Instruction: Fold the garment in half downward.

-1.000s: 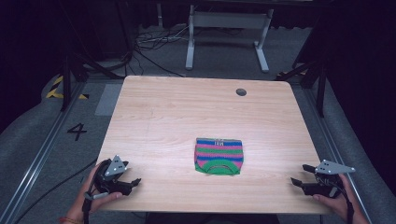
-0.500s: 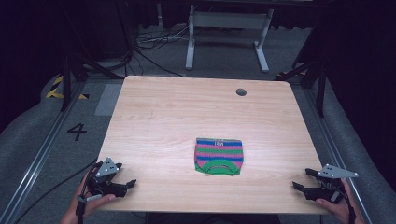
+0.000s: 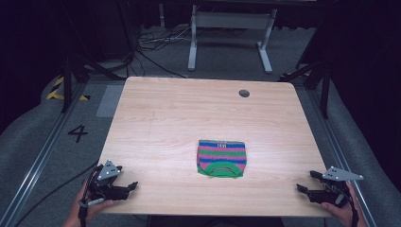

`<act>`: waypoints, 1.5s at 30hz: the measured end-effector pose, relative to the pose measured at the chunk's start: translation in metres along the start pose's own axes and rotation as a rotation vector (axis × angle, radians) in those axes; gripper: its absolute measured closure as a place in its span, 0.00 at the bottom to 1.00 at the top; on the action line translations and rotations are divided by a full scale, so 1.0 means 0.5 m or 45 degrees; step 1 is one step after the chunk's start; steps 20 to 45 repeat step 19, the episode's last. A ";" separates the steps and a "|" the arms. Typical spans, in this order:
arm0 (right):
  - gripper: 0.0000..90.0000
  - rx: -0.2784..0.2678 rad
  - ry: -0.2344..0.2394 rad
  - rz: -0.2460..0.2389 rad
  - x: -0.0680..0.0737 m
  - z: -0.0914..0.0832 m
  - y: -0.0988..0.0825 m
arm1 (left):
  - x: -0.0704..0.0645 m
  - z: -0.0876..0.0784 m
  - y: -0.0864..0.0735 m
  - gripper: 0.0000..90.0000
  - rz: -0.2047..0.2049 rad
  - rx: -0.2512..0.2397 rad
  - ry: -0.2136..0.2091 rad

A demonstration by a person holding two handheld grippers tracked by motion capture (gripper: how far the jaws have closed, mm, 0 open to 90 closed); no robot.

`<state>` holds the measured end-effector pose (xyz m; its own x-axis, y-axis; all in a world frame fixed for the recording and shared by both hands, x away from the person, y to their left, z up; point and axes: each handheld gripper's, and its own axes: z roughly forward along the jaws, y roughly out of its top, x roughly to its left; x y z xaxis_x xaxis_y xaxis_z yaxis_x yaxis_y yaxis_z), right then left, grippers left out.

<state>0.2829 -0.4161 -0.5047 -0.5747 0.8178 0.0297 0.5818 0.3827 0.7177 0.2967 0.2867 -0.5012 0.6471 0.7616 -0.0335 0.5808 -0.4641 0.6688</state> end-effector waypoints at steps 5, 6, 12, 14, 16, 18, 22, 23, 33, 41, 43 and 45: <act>0.20 0.001 0.000 0.001 0.000 0.000 0.000 | -0.001 0.001 0.000 0.16 -0.008 0.001 0.001; 0.20 0.001 0.001 0.000 0.000 0.000 0.000 | 0.000 0.001 0.000 0.16 -0.006 0.000 0.002; 0.21 -0.001 -0.003 0.009 -0.002 -0.001 -0.001 | -0.001 0.004 0.004 0.15 -0.016 0.006 0.012; 0.21 -0.001 -0.013 0.016 -0.004 -0.001 -0.001 | -0.002 0.008 0.007 0.13 -0.030 0.012 0.027; 0.21 -0.002 -0.014 0.016 -0.004 -0.001 -0.001 | -0.006 0.013 0.012 0.10 -0.052 0.022 0.043; 0.21 -0.002 -0.013 0.016 -0.004 -0.001 -0.001 | -0.008 0.020 0.017 0.02 -0.077 0.051 0.064; 0.21 -0.002 -0.012 0.016 -0.004 -0.001 -0.001 | -0.008 0.020 0.018 0.00 -0.078 0.051 0.065; 0.21 -0.002 -0.012 0.016 -0.004 -0.001 -0.001 | -0.008 0.020 0.018 0.00 -0.078 0.051 0.065; 0.21 -0.002 -0.012 0.016 -0.004 -0.001 -0.001 | -0.008 0.020 0.018 0.00 -0.078 0.051 0.065; 0.21 -0.002 -0.012 0.016 -0.004 -0.001 -0.001 | -0.008 0.020 0.018 0.00 -0.078 0.051 0.065; 0.21 -0.002 -0.012 0.016 -0.004 -0.001 -0.001 | -0.008 0.020 0.018 0.00 -0.078 0.051 0.065; 0.21 -0.002 -0.012 0.016 -0.004 -0.001 -0.001 | -0.008 0.020 0.018 0.00 -0.078 0.051 0.065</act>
